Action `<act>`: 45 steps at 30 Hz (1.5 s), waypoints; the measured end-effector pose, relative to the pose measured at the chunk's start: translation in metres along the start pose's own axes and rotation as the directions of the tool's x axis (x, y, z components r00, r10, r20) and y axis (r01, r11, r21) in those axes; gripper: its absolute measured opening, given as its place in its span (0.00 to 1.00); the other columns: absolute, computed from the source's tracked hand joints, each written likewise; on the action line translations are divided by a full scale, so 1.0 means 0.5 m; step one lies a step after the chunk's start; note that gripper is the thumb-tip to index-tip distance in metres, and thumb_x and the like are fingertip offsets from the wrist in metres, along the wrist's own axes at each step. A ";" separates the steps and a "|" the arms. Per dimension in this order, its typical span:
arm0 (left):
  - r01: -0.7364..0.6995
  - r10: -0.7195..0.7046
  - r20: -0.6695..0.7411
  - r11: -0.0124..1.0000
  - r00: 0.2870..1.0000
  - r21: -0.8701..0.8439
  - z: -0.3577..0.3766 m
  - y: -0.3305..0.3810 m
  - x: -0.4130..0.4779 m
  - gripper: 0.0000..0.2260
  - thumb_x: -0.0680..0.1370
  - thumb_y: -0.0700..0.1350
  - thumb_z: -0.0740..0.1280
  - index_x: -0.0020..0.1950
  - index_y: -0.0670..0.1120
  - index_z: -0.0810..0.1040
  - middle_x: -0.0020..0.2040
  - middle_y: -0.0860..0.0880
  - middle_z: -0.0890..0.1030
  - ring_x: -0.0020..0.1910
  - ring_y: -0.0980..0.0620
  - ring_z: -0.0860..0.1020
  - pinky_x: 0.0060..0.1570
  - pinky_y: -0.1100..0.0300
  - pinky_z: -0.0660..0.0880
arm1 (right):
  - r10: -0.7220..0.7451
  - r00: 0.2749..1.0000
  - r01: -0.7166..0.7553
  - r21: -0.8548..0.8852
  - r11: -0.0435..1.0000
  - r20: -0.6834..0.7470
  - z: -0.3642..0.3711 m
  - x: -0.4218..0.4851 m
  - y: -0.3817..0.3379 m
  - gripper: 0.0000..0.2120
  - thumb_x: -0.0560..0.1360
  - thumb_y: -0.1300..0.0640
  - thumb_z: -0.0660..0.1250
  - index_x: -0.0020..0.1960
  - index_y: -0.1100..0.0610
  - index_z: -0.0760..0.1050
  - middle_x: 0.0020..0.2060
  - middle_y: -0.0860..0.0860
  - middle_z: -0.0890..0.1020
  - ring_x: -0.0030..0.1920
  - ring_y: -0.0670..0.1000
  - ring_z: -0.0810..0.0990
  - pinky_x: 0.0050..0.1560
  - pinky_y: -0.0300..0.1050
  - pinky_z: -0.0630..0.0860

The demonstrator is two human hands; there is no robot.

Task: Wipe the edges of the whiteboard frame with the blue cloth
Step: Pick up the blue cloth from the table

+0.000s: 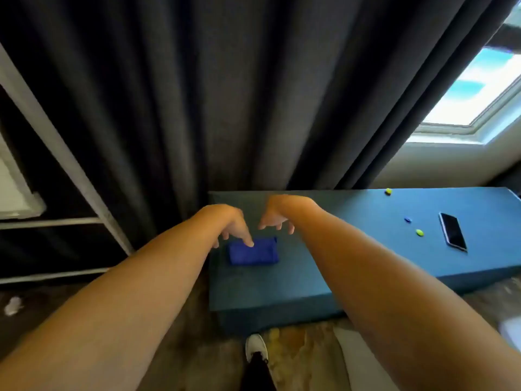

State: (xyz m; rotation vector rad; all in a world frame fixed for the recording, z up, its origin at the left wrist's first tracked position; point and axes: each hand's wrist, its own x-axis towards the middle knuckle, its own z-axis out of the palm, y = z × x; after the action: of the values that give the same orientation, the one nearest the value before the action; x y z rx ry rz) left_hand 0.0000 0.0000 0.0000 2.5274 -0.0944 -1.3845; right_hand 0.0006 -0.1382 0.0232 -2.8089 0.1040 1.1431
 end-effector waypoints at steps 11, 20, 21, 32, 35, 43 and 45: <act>0.087 -0.179 -0.352 0.961 0.919 -0.262 0.200 -0.037 0.292 0.27 0.77 0.51 0.68 0.72 0.46 0.63 0.71 0.39 0.62 0.65 0.36 0.71 0.63 0.47 0.72 | -0.122 0.993 0.122 0.051 0.991 -0.007 0.247 0.283 0.086 0.21 0.77 0.58 0.65 0.69 0.55 0.68 0.67 0.56 0.67 0.69 0.64 0.66 0.61 0.58 0.75; -0.076 -0.059 -0.371 0.937 0.927 -0.342 0.170 -0.079 0.310 0.08 0.77 0.44 0.69 0.54 0.45 0.75 0.59 0.43 0.77 0.57 0.44 0.76 0.50 0.56 0.71 | 0.038 0.999 -0.039 0.050 0.998 0.017 0.245 0.321 0.083 0.18 0.75 0.60 0.64 0.65 0.57 0.71 0.64 0.57 0.74 0.65 0.62 0.71 0.64 0.58 0.71; -0.109 -0.033 -0.359 0.924 0.933 -0.367 0.163 -0.091 0.297 0.06 0.76 0.44 0.69 0.51 0.47 0.75 0.56 0.43 0.79 0.55 0.45 0.76 0.48 0.57 0.70 | 0.020 0.999 -0.024 0.088 0.996 0.042 0.241 0.314 0.077 0.17 0.75 0.59 0.64 0.63 0.59 0.73 0.63 0.59 0.77 0.63 0.61 0.74 0.61 0.54 0.74; -0.506 -0.200 -0.669 0.512 0.716 -0.694 -0.120 -0.484 -0.229 0.06 0.76 0.34 0.69 0.47 0.42 0.74 0.45 0.40 0.80 0.48 0.43 0.79 0.49 0.45 0.78 | -0.385 0.894 0.447 0.539 0.714 -0.231 -0.047 -0.017 -0.426 0.04 0.77 0.61 0.69 0.50 0.58 0.75 0.43 0.56 0.80 0.41 0.54 0.80 0.42 0.52 0.80; -0.659 -0.279 -0.780 0.420 0.561 -0.624 -0.248 -0.610 -0.449 0.07 0.77 0.36 0.69 0.54 0.40 0.76 0.51 0.41 0.81 0.52 0.42 0.80 0.50 0.46 0.80 | -0.530 0.749 0.656 0.558 0.508 -0.398 -0.183 -0.159 -0.609 0.04 0.76 0.62 0.70 0.49 0.56 0.76 0.45 0.57 0.81 0.45 0.56 0.82 0.46 0.60 0.81; -0.811 -0.244 -0.943 0.490 0.225 -0.320 -0.528 -0.798 -0.843 0.11 0.76 0.39 0.71 0.58 0.42 0.78 0.54 0.44 0.84 0.50 0.45 0.83 0.41 0.53 0.81 | -0.679 0.346 0.923 0.103 0.372 -0.647 -0.528 -0.448 -0.941 0.03 0.77 0.58 0.69 0.50 0.53 0.77 0.48 0.54 0.83 0.47 0.55 0.83 0.39 0.49 0.84; -0.822 -0.225 -0.963 0.513 0.150 -0.248 -0.600 -0.837 -0.903 0.11 0.76 0.40 0.71 0.58 0.43 0.78 0.54 0.45 0.84 0.51 0.46 0.83 0.42 0.53 0.81 | -0.692 0.282 0.936 0.033 0.350 -0.665 -0.598 -0.488 -1.011 0.03 0.77 0.59 0.69 0.49 0.52 0.77 0.48 0.53 0.82 0.47 0.54 0.82 0.37 0.46 0.83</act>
State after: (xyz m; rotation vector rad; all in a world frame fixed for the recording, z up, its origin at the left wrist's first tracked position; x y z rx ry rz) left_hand -0.0229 0.5425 0.4174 1.7873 0.1288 0.5758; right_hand 0.0853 0.3313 0.4433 -2.0614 -0.9111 -0.0189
